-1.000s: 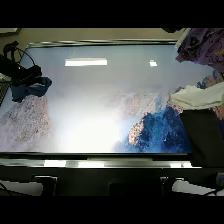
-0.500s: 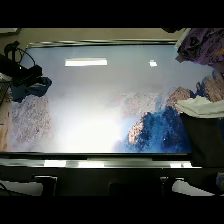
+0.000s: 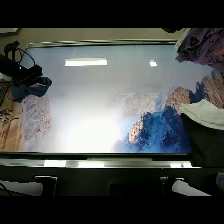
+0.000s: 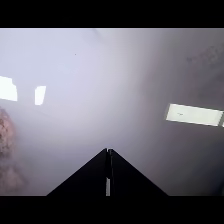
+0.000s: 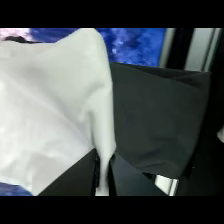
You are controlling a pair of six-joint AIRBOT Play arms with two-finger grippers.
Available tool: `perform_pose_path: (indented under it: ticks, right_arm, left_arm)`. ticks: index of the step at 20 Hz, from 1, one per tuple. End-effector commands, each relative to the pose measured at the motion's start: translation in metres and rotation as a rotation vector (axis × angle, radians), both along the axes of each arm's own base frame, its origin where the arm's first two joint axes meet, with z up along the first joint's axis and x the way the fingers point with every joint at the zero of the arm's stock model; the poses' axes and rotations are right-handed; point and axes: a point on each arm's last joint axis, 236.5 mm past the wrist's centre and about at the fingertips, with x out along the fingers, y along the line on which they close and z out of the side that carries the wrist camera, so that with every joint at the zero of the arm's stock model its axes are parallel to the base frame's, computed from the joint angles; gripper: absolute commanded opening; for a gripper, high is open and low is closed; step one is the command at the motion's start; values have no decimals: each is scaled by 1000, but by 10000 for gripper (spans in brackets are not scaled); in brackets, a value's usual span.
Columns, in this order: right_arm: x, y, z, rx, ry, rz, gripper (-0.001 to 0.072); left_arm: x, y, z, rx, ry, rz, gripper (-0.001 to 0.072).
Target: Fold the clothes and pants, and hang the long-sleeved shirts on hangers.
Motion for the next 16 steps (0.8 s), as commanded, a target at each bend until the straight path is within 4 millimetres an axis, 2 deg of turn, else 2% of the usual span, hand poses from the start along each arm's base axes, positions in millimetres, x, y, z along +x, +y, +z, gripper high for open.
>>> perform_pose_path:
  ticks: [1,6,10,13,16]
  right_arm:
    - [-37,9,-25,7,114,-16,28]
    - [-87,20,-69,-28,223,-47,28]
    - [-107,34,-97,11,286,-54,28]
    - [-118,40,-110,34,328,-61,29]
    - [-122,39,-117,22,336,-68,29]
  left_arm:
    - [0,0,0,0,-2,-2,20]
    - [0,0,0,0,-2,-2,20]
    - [0,0,0,0,-1,-2,20]
    - [0,0,0,0,-2,-2,20]
    - [-2,0,0,0,7,-5,20]
